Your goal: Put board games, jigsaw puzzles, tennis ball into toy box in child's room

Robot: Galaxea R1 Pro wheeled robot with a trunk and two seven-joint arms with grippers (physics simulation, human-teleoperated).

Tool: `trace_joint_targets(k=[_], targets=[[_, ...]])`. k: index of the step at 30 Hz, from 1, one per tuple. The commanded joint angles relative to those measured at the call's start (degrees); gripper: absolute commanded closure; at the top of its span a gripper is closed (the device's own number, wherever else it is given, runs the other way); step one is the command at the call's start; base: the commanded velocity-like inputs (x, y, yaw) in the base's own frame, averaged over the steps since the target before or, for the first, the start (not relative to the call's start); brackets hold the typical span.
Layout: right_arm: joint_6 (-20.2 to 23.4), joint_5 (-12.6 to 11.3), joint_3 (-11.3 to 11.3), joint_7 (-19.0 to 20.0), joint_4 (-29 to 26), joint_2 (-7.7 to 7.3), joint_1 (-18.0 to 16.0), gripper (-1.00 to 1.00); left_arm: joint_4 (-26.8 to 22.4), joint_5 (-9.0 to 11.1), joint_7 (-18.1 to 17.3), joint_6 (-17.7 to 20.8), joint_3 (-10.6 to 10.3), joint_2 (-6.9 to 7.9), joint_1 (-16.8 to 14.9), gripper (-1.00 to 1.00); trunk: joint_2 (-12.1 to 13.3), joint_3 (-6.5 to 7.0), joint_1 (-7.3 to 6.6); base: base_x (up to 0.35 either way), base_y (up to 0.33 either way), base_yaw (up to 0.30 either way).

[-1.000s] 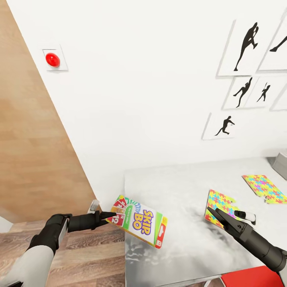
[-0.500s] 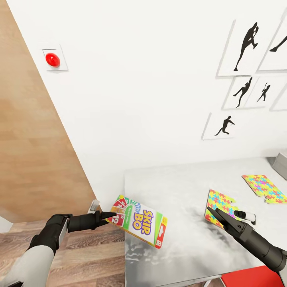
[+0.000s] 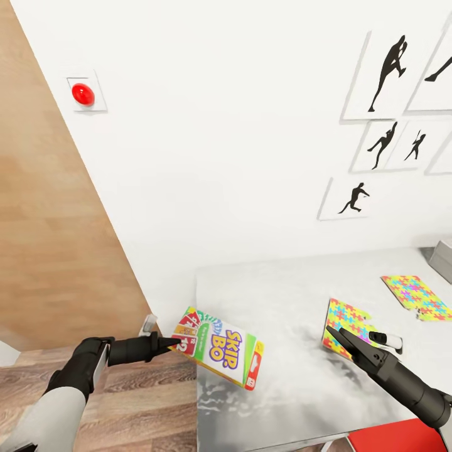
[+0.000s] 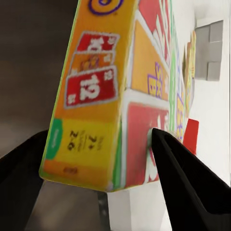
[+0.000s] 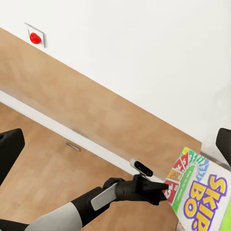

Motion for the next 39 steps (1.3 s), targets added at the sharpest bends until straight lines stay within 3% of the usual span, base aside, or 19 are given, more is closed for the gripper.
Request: trace_joint_targets(k=[1, 4, 11, 14, 16, 19, 25, 30, 33, 39], targets=[[0.3, -0.2, 0.0, 0.0, 0.0, -0.02, 0.0, -1.00, 0.0, -1.0, -0.7, 0.1, 0.3, -0.03, -0.1, 1.00, 0.0, -0.06, 0.01, 0.000, 0.000, 0.000], [0.3, -0.2, 0.0, 0.0, 0.0, -0.02, 0.0, -1.00, -0.1, -1.0, -1.0, 0.1, 0.3, 0.03, -0.1, 1.00, 0.0, -0.06, 0.01, 0.000, 0.000, 0.000], [0.3, -0.1, 0.0, -0.6, 0.0, 0.01, 0.0, -1.00, -0.3, -0.8, -1.7, 0.1, 0.3, 0.50, -0.1, 1.00, 2.8, 1.19, -1.53, 0.000, 0.000, 0.000], [0.2, 0.0, 0.1, -1.8, 0.0, 0.03, 0.0, -1.00, -0.7, -0.9, -5.3, 0.1, 0.3, 1.37, -0.3, 1.00, 4.0, 1.73, -2.19, 0.000, 0.000, 0.000], [0.1, 0.0, 0.2, -4.8, 0.0, 0.04, 0.0, -1.00, -0.8, -1.0, -9.0, 0.1, 0.2, 3.24, -0.4, 1.00, 4.8, 2.09, -2.63, 0.000, 0.000, 0.000], [0.2, -0.1, 0.6, -12.6, -0.3, 0.09, 0.0, -1.00, -0.9, -1.0, -14.0, 0.1, 0.3, 7.21, -0.6, 1.00, 6.0, 2.63, -3.29, 0.000, 0.000, 0.000], [0.6, -0.4, 1.7, -18.3, -0.3, 0.08, 0.0, -1.00, -2.3, -0.8, -15.4, 0.4, 0.3, 13.80, -0.6, 1.00, 8.4, 3.71, -4.60, 0.000, 0.000, 0.000], [0.7, -0.9, 2.6, -18.6, -0.4, 0.05, 0.0, -1.00, -3.8, -0.6, -15.4, 1.2, 0.3, 16.61, -0.6, 1.00, 10.4, 4.61, -5.70, 0.000, 0.000, 0.000], [0.7, -0.9, 2.6, -18.6, -0.4, 0.05, 0.0, -1.00, -4.0, -0.6, -15.4, 1.5, 0.3, 17.18, -0.6, 1.00, 11.6, 5.14, -6.36, 0.000, 0.000, 0.000], [0.5, -0.9, 2.6, -18.6, -0.4, 0.04, 0.0, -1.00, -4.1, -0.5, -15.4, 1.9, 0.2, 19.91, -0.6, 1.00, 14.0, 6.22, -7.68, 0.000, 0.000, 0.000]])
